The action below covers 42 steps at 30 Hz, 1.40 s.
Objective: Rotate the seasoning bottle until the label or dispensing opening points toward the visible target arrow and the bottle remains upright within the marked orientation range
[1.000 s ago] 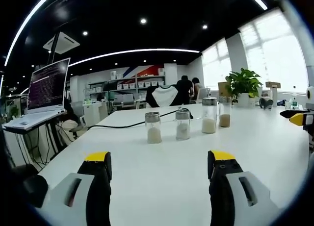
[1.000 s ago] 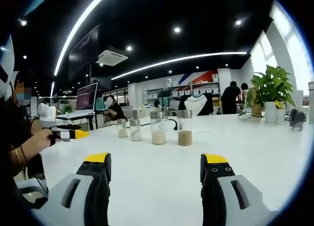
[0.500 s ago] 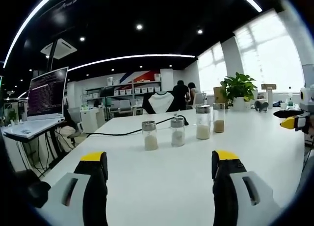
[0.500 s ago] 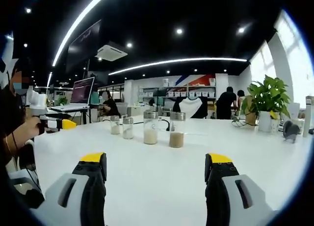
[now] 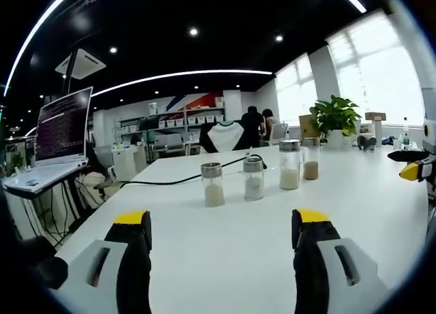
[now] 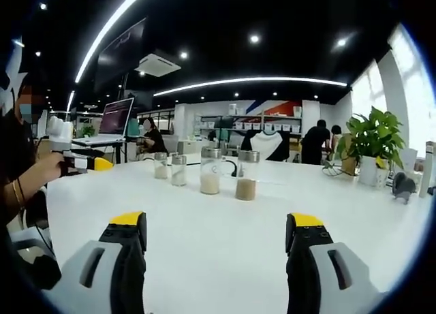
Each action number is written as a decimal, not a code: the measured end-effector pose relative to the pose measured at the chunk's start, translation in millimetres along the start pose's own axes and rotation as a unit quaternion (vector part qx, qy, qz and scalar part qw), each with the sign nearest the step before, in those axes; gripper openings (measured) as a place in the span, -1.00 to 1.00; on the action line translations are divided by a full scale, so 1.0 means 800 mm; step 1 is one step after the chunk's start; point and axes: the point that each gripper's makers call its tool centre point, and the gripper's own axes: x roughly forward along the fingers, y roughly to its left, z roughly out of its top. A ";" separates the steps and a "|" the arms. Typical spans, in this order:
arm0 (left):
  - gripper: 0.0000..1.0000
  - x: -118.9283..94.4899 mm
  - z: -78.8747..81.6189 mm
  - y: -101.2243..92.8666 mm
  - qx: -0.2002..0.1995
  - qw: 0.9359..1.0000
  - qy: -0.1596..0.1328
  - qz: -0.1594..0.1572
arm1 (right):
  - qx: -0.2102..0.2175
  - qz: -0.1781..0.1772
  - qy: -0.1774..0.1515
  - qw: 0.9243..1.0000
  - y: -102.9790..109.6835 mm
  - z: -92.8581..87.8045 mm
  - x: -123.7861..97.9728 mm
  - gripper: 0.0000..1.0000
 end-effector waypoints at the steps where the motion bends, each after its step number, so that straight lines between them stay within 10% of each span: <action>1: 0.80 0.002 0.001 0.001 -0.001 1.000 -0.001 -0.001 | 0.002 0.001 0.000 1.000 0.000 0.000 0.000 0.71; 42: 0.65 0.126 0.040 0.002 -0.007 0.998 -0.016 -0.060 | 0.042 0.007 -0.017 0.999 0.002 0.014 -0.007 0.52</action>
